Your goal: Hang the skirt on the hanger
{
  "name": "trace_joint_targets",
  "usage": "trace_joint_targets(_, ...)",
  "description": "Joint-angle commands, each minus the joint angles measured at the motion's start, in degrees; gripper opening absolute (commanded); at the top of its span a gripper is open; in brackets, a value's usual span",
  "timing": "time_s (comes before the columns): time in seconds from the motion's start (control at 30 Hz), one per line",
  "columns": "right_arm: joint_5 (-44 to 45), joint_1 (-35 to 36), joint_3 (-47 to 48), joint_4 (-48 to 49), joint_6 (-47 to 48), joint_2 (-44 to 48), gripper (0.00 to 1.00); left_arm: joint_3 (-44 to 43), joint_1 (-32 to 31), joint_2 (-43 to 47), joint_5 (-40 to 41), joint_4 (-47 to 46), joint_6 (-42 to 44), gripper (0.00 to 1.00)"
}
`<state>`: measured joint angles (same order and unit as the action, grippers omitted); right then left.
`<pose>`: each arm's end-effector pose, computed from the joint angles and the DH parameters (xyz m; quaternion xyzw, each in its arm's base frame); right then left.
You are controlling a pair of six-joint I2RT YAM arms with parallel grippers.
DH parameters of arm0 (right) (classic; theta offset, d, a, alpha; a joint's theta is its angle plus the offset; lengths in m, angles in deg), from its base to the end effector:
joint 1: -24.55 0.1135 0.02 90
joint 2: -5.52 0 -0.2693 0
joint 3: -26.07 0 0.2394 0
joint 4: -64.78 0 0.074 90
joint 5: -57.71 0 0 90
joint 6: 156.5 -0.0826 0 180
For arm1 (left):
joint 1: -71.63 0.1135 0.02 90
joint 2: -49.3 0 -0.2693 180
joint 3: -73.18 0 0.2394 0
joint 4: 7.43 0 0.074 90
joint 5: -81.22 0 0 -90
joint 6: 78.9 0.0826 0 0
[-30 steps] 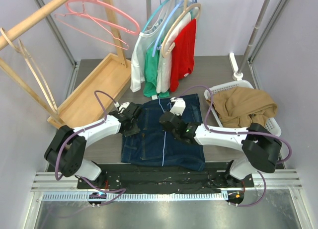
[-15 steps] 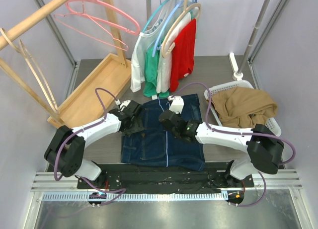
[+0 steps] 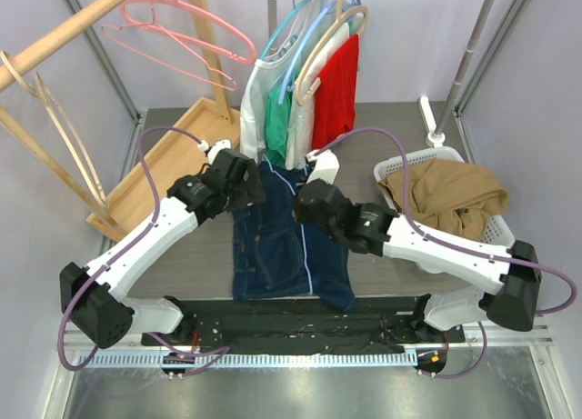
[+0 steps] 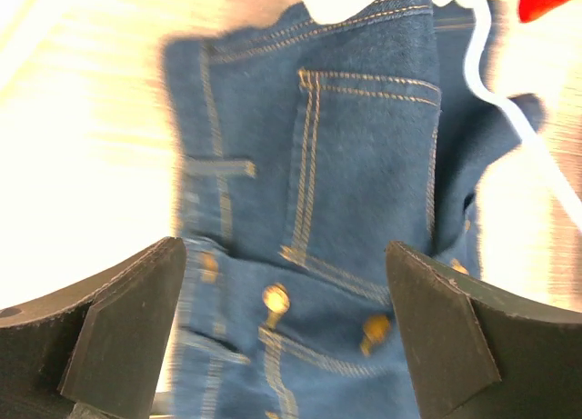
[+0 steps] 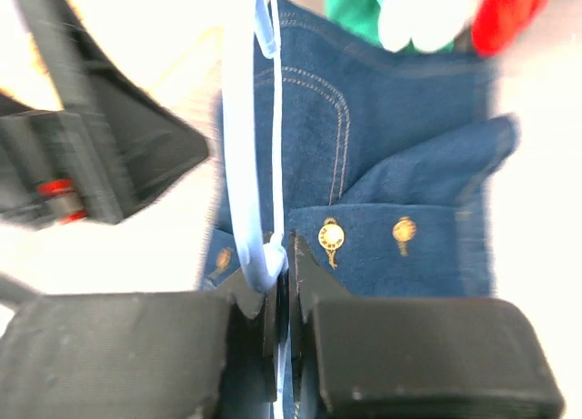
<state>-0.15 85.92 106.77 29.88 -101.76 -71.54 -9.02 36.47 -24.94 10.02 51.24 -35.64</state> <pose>0.1927 0.2613 0.3165 -0.0569 0.8464 0.1915 0.4936 0.2445 -0.1397 0.2880 -0.1484 0.9189 -0.1012 0.3513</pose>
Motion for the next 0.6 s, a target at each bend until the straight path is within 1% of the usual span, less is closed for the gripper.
trace_joint_targets(0.0,-2.34,0.34,10.34,-6.13,7.4,5.77,0.01,-5.08,0.09,1.99,1.23,4.08,5.51,0.95)
trace_joint_targets(0.13,-4.54,0.25,15.1,-12.04,12.4,7.18,0.01,-8.51,0.18,3.31,0.09,4.44,9.2,0.94)
trace_joint_targets(0.2,-6.38,0.25,18.16,-15.02,14.95,7.27,0.01,-10.01,0.18,3.92,-1.92,4.36,10.96,0.95)
trace_joint_targets(0.27,-5.52,0.16,20.45,-17.05,15.4,6.57,0.01,-11.59,0.18,5.15,-4.3,3.39,13.77,0.94)
trace_joint_targets(0.37,-4.19,-0.02,24.59,-18.82,15.41,5.17,0.01,-10.99,0.18,8.05,-11.23,0.41,17.47,0.94)
trace_joint_targets(0.4,-3.84,-0.02,26.77,-19.08,15.14,4.73,0.01,-10.37,0.09,8.84,-15.25,-0.56,18.0,0.94)
trace_joint_targets(0.43,-3.93,-0.02,28.1,-19.17,14.97,3.07,0.01,-9.67,0.09,9.89,-17.64,-1.61,18.61,0.93)
trace_joint_targets(0.5,-3.84,-0.02,31.87,-19.61,14.35,1.13,0.01,-6.86,0.09,12.79,-25.36,-4.95,19.93,0.93)
trace_joint_targets(0.57,-5.16,-0.02,34.34,-19.7,14.61,-1.86,0.01,-3.88,0.09,15.25,-30.56,-8.28,19.41,0.93)
